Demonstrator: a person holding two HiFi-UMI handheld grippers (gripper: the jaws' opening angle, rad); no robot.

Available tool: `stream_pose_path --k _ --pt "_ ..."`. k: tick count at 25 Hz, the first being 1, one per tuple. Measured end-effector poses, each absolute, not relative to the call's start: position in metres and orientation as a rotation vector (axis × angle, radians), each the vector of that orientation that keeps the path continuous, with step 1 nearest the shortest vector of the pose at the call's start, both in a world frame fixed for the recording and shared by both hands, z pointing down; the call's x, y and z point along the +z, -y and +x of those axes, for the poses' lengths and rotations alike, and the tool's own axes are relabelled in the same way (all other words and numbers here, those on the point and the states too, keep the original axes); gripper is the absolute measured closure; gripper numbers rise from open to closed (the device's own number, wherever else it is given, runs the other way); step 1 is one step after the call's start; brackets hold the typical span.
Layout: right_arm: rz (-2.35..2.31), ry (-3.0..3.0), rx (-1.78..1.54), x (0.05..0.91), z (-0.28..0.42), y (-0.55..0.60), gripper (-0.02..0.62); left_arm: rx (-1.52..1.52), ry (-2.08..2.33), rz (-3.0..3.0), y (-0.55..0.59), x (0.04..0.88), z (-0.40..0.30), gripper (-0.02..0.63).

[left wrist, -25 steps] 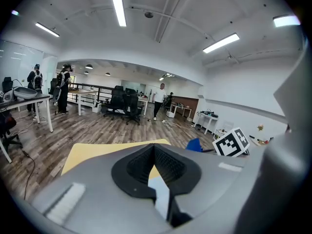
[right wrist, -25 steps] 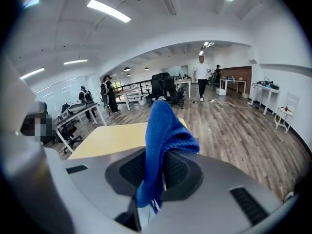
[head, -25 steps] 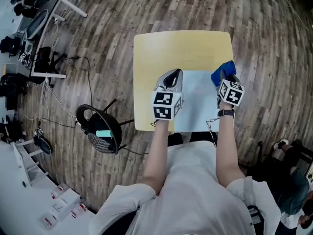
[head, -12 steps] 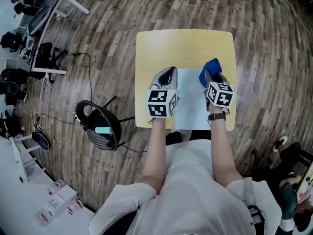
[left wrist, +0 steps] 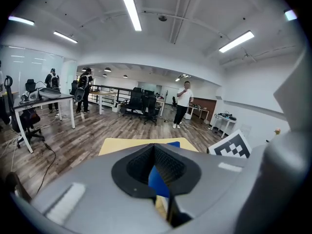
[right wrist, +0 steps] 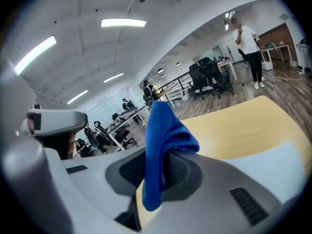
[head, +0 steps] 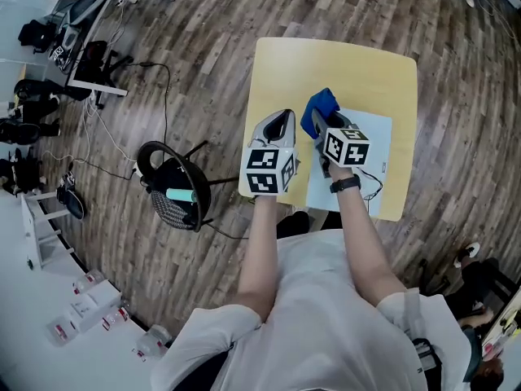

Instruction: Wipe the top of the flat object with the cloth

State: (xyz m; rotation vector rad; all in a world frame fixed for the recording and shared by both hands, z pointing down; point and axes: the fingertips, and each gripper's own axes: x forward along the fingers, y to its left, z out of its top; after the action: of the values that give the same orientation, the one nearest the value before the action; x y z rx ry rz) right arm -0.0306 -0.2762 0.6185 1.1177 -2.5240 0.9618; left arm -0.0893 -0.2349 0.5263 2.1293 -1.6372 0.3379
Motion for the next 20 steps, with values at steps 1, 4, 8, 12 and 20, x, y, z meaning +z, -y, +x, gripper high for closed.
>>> stream_pose_path --k 1,4,8,12,20 --pt "1.117 2.517 0.948 0.621 -0.033 0.277 0.529 0.349 1.641 2.128 0.232 0.527 -0.092 0.601" --pt "1.153 2.473 0.895 0.628 -0.031 0.283 0.528 0.367 1.649 2.126 0.224 0.526 -0.100 0.601" --pt "1.235 2.410 0.874 0.635 -0.009 0.287 0.529 0.370 1.648 2.133 0.221 0.526 -0.103 0.601" --pt "1.329 2.349 0.852 0.639 0.030 0.290 0.528 0.378 1.609 2.166 0.228 0.527 -0.089 0.600" --pt "1.570 2.214 0.871 0.642 0.130 0.289 0.528 0.388 1.486 2.272 0.248 0.526 -0.039 0.601"
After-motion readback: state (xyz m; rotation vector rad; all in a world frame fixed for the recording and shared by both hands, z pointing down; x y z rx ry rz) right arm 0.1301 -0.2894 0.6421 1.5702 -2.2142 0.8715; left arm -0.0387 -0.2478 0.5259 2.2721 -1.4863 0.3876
